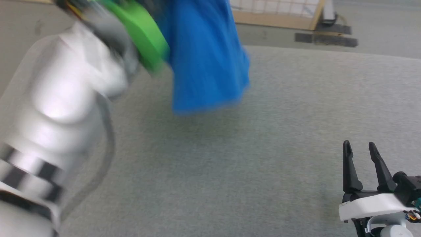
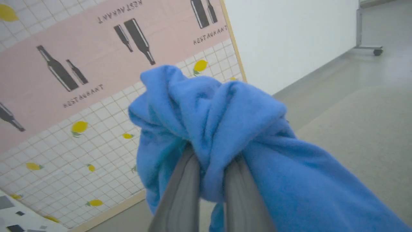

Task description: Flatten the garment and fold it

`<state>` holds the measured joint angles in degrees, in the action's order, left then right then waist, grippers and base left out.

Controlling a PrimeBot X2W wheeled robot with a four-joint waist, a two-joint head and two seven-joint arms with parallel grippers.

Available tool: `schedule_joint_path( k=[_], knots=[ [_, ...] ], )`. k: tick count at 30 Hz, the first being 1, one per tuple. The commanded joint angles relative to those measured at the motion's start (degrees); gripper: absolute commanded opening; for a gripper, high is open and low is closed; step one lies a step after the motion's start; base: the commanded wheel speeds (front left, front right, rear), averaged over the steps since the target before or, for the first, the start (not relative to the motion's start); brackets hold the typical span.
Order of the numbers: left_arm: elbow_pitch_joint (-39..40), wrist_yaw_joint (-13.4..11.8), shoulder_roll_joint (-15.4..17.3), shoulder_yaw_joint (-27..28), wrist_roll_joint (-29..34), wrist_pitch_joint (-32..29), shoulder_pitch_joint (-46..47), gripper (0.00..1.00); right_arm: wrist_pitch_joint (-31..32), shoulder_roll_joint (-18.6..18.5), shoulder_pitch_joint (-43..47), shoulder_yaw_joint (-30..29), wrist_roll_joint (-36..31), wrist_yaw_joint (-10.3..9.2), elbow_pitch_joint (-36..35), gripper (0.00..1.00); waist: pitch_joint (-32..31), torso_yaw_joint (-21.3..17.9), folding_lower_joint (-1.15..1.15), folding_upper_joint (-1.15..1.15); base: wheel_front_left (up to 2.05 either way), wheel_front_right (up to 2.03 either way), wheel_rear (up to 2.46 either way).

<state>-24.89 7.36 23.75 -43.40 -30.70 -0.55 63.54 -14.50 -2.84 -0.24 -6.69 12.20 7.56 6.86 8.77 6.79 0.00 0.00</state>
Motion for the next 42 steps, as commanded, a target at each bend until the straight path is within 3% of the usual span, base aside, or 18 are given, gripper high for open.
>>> schedule_joint_path(
  k=[1,10,11,13,14,15,20,21,22,28,32,36,39,42],
  knots=[
    [-0.74,0.13,-1.29,-2.38,-0.17,-0.58,-3.71,0.00,-0.42,-0.04,0.31,0.17,0.58,-0.08,0.29,1.00,-2.17,-3.03,0.00,0.00,0.00,0.00,0.00],
    [-6.45,0.13,-8.62,-16.45,-6.36,-4.43,-20.54,0.00,-0.49,-0.04,1.21,0.26,1.66,-0.08,0.14,1.00,-2.71,-6.29,0.00,0.00,0.00,0.00,0.00],
    [-7.78,0.13,-9.85,-19.94,-10.00,-7.61,-24.23,0.00,-0.49,-0.04,1.61,0.20,2.04,-0.08,0.12,1.00,-3.05,-6.68,0.00,0.00,0.00,0.00,0.00],
    [-8.90,0.13,-10.16,-19.90,-12.91,-9.47,-25.57,0.00,-0.49,-0.04,1.84,0.25,2.23,-0.08,0.14,1.00,-3.44,-6.75,0.00,0.00,0.00,0.00,0.00],
    [-9.11,0.13,-10.25,-19.31,-14.01,-9.52,-25.76,0.21,-0.49,-0.04,1.98,0.24,2.31,-0.08,0.13,1.00,-3.66,-6.68,0.00,0.00,0.00,0.00,0.00],
    [-9.31,-0.08,-10.25,-18.19,-15.20,-9.31,-25.76,1.00,-0.49,-0.04,2.13,0.22,2.42,-0.08,0.14,1.00,-3.92,-6.58,0.00,0.00,0.00,0.00,0.00],
    [-7.15,-1.61,-9.29,-10.60,-22.96,-8.53,-25.89,1.00,-0.50,-0.04,3.01,0.30,2.98,-0.08,0.40,1.00,-5.57,-5.77,0.00,0.00,0.00,0.00,0.00],
    [-5.90,-2.00,-8.91,-8.34,-25.16,-8.02,-26.08,1.00,-0.50,-0.04,3.23,0.24,3.07,-0.08,0.43,1.00,-5.93,-5.50,0.00,0.00,0.00,0.00,0.00],
    [-1.78,-3.18,-7.67,-2.41,-30.60,-6.29,-26.91,1.00,-0.50,-0.04,3.74,0.10,3.38,-0.08,0.48,1.00,-6.84,-4.65,0.00,0.00,0.00,0.00,0.00],
    [6.62,-7.65,-2.67,7.84,-35.28,0.55,-29.58,1.00,-0.50,-0.04,3.93,0.29,3.84,-0.08,0.29,1.00,-7.63,-3.16,0.00,0.00,0.00,0.00,0.00],
    [10.48,-11.36,1.76,12.08,-32.41,8.48,-33.56,1.00,-0.50,-0.04,3.73,0.56,4.09,-0.08,0.44,1.00,-8.08,-2.82,0.00,0.00,0.00,0.00,0.00],
    [12.94,-16.36,5.33,14.75,-25.55,14.73,-39.88,1.00,-0.50,-0.04,3.80,1.10,4.50,-0.08,0.90,1.00,-8.26,-2.66,0.00,0.00,0.00,0.00,0.00],
    [16.27,-18.83,5.23,17.38,-19.51,15.47,-44.30,1.00,-0.50,-0.04,3.95,1.27,4.48,-0.08,1.40,1.00,-8.08,-2.48,0.00,0.00,0.00,0.00,0.00],
    [20.67,-20.20,2.91,22.43,-11.67,15.52,-49.54,1.00,-0.49,-0.04,3.91,1.40,4.64,-0.08,2.44,1.00,-7.57,-2.41,0.00,0.00,0.00,0.00,0.00]
  ],
)
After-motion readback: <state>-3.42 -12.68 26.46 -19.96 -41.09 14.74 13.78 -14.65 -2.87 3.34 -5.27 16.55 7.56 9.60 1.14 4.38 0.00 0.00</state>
